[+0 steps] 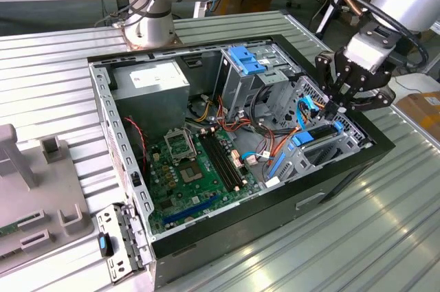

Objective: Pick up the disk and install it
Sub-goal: 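Insert the first disk wire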

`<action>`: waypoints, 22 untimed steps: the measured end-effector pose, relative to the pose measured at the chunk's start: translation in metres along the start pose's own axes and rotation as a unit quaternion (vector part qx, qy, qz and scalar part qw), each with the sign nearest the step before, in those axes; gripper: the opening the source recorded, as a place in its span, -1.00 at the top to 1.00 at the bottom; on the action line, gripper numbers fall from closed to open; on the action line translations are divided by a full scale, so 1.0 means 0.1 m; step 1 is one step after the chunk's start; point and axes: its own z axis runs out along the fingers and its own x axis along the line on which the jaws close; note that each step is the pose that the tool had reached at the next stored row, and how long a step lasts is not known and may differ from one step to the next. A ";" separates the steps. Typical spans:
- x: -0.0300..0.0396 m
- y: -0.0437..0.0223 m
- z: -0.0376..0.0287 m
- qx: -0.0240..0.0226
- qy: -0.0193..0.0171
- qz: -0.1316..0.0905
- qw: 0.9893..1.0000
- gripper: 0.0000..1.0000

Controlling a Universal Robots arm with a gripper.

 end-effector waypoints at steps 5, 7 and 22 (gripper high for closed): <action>0.000 0.001 0.010 0.000 0.001 0.050 0.999 0.66; -0.002 0.007 0.012 0.000 0.001 0.051 0.999 0.66; 0.044 0.028 0.023 0.003 -0.011 0.114 0.993 0.66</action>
